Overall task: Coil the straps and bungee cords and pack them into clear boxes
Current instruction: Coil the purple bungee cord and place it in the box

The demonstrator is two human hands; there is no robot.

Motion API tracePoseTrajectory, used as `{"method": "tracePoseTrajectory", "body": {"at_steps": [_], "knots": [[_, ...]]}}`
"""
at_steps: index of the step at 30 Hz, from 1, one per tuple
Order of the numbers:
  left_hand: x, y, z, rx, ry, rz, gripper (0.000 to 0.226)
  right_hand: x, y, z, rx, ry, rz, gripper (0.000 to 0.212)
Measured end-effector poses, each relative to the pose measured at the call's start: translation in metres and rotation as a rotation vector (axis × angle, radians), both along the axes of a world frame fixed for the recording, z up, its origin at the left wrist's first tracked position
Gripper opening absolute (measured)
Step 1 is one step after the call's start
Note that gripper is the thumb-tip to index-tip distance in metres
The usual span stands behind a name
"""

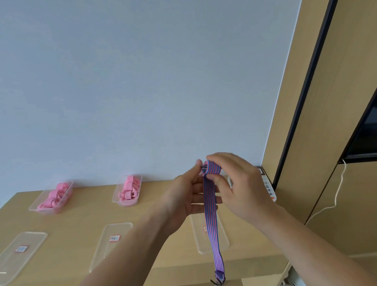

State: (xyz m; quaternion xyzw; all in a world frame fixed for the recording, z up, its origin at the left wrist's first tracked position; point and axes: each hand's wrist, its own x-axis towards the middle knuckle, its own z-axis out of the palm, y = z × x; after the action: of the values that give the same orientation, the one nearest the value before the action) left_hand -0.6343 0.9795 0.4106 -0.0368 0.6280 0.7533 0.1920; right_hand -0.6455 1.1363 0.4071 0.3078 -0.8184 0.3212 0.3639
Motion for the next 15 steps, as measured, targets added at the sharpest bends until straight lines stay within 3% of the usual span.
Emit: {"method": "tracePoseTrajectory", "body": {"at_steps": [12,15], "knots": [[-0.005,-0.008,-0.002,0.058,0.092,0.064,0.031,0.018,0.004,-0.03,0.183,0.062,0.096,0.028],[-0.005,-0.01,-0.003,0.034,0.152,0.029,0.032,0.018,0.004,-0.021,0.068,0.049,0.129,0.02]]}}
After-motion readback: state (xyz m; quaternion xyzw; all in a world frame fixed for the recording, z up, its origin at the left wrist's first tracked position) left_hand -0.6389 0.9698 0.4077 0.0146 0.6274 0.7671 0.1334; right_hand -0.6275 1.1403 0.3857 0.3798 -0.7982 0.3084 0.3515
